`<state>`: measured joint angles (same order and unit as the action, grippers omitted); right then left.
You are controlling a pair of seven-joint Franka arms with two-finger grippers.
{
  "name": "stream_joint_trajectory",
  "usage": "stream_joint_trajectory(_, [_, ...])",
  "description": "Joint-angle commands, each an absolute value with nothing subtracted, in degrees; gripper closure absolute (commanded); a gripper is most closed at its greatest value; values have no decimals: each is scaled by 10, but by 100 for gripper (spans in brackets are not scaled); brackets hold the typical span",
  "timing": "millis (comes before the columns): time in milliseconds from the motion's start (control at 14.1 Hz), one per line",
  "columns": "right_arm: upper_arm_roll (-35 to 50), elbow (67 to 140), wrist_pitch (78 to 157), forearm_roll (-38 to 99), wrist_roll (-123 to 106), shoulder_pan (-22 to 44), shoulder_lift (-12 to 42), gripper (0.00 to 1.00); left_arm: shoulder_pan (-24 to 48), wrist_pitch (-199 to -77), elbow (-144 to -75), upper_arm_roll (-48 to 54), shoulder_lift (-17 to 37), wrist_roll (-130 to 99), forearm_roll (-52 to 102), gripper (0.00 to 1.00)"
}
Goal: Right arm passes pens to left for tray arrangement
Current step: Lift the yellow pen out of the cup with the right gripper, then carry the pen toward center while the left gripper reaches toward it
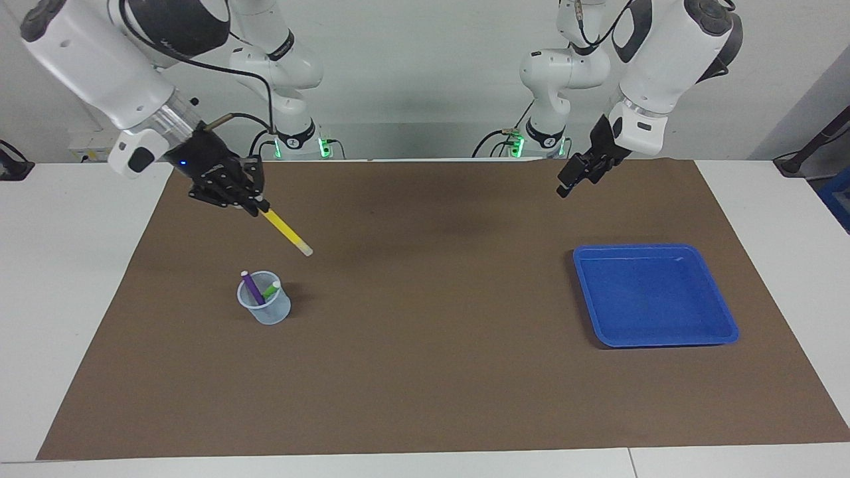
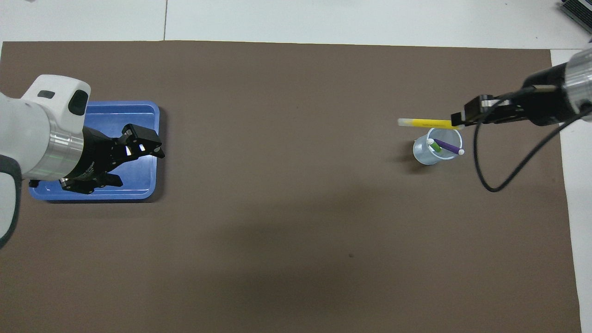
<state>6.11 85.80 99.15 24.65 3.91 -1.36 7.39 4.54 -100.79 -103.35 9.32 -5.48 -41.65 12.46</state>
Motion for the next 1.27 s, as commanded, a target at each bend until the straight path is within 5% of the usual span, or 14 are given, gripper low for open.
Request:
stream_joint_trajectory(0, [61,890,1076,309,150,27,76,88,87,-1051,-1064,88,-73,-515,143,0])
stream_joint_trajectory(425, [61,930,1223,379,251,111,89,88,170,-1154,-1080,88,-73,-816,194,0])
stream_joint_trajectory(708, [61,931,1281,379,301,149,106,88,206,-1343,-1118,88,-60,-975,237,0])
stream_joint_trajectory(1204, [61,932,1288,379,301,157,113,88,269,-1525,-1100,88,46,-1056,238,0])
